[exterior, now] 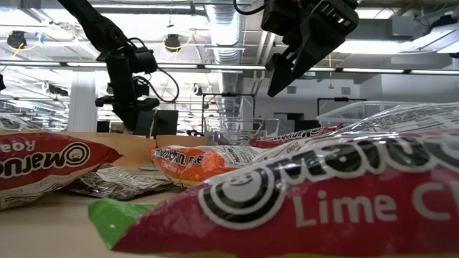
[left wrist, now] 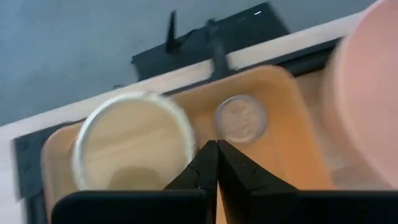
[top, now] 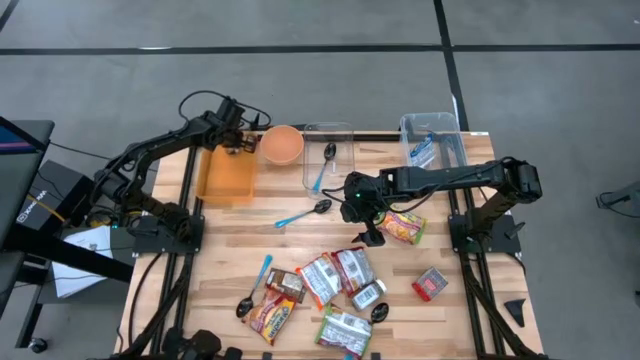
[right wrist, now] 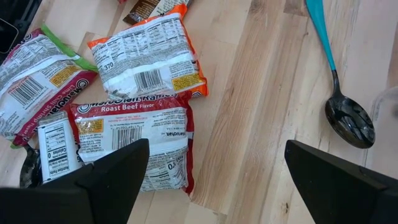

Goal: Pick & Place Food Item
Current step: Put the gold seasoning bottle into the orange bin, then put the blue spoon into the transparent bin

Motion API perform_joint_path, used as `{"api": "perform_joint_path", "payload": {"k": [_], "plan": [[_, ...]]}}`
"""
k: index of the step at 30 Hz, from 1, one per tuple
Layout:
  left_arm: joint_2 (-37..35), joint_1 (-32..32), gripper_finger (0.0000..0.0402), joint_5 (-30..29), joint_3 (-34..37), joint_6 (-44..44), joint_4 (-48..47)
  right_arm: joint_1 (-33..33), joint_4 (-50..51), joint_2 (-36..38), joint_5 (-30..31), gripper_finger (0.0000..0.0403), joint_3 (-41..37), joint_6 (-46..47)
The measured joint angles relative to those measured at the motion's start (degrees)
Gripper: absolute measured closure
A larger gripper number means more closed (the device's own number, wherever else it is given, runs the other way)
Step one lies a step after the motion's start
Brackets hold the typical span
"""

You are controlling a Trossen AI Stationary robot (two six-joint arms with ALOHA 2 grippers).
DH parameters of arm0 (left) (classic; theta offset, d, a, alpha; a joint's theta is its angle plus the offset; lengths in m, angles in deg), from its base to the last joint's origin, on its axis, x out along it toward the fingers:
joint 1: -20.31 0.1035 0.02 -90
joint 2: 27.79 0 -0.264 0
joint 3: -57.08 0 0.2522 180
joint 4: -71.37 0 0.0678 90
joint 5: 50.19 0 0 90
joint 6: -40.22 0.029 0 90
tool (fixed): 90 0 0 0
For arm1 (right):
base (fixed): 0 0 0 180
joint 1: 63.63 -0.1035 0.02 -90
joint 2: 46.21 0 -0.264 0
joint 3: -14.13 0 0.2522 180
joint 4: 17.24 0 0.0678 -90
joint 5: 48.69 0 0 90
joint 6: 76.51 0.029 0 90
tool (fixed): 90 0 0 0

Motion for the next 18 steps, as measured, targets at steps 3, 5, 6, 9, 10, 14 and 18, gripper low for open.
{"api": "perform_joint_path", "payload": {"k": [3, 5, 6, 9, 10, 14, 18], "plan": [[0.0, 0.0, 0.0401, 3.46, 0.0, 0.73, 2.99, 0.0, 0.02, 0.0, 0.0, 0.0033, 0.0, 0.0], [0.02, 0.0, 0.0401, 6.2, 0.0, 1.06, 4.84, 0.0, 0.02, 0.0, 0.0, 0.0033, 0.0, 0.0], [0.02, -0.02, 0.0401, 7.58, 0.0, 1.6, 5.82, 0.0, 0.04, 0.0, 0.0, 0.0033, 0.0, 0.0], [0.0, -0.5, 0.0401, 13.19, 0.0, 2.71, 8.64, 0.0, 0.04, 0.0, 0.0, 0.0033, 0.0, 0.0], [0.02, -0.75, 0.0401, 15.87, 0.0, 3.43, 9.57, 0.02, 0.04, 0.0, 0.0, 0.0033, 0.0, 0.0], [0.0, -2.74, 0.04, 27.89, 0.0, 5.96, 12.61, 0.02, 0.11, 0.0, 0.04, 0.0033, 0.0, 0.0], [0.0, -6.31, 0.0399, 35.08, 0.0, 9.86, 13.26, 0.02, 0.78, 0.0, 0.04, 0.0033, 0.0, 0.0]]}}
